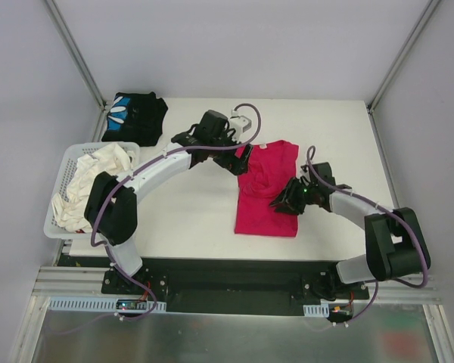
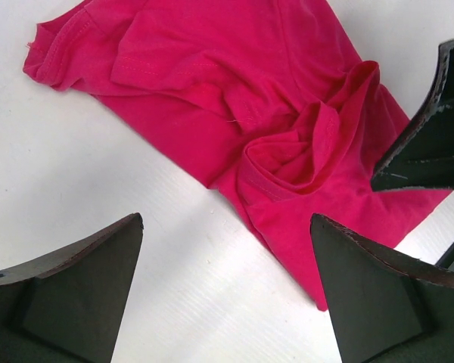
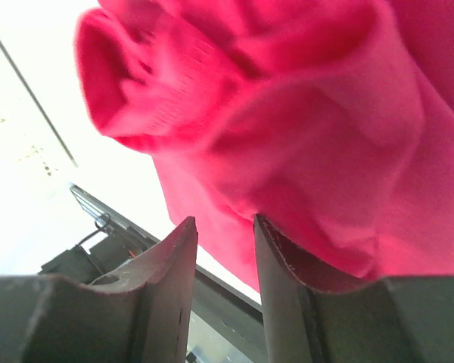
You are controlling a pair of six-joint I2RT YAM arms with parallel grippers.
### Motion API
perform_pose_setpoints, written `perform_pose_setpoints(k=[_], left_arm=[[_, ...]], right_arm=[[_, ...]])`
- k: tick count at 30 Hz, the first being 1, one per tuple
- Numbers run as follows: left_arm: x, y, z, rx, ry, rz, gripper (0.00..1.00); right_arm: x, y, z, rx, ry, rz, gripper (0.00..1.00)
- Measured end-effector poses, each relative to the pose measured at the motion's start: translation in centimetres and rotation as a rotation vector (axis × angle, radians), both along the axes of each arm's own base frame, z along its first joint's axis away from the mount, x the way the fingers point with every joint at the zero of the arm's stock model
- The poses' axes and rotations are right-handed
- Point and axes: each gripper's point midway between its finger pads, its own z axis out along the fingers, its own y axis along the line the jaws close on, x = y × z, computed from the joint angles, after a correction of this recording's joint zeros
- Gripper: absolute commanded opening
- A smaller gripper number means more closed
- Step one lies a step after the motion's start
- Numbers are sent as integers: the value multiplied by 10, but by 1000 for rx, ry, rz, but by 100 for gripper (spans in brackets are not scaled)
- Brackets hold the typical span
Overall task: Fold and stack the t-shirts
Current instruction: Fold the folded rectangular tshirt in 1/3 of the way
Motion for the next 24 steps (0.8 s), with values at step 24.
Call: perform_pose_setpoints(k=[24], left_arm=[[-8, 3, -6, -12, 44, 32, 91]], right_arm=[[56, 11, 27, -22, -89, 27, 38]])
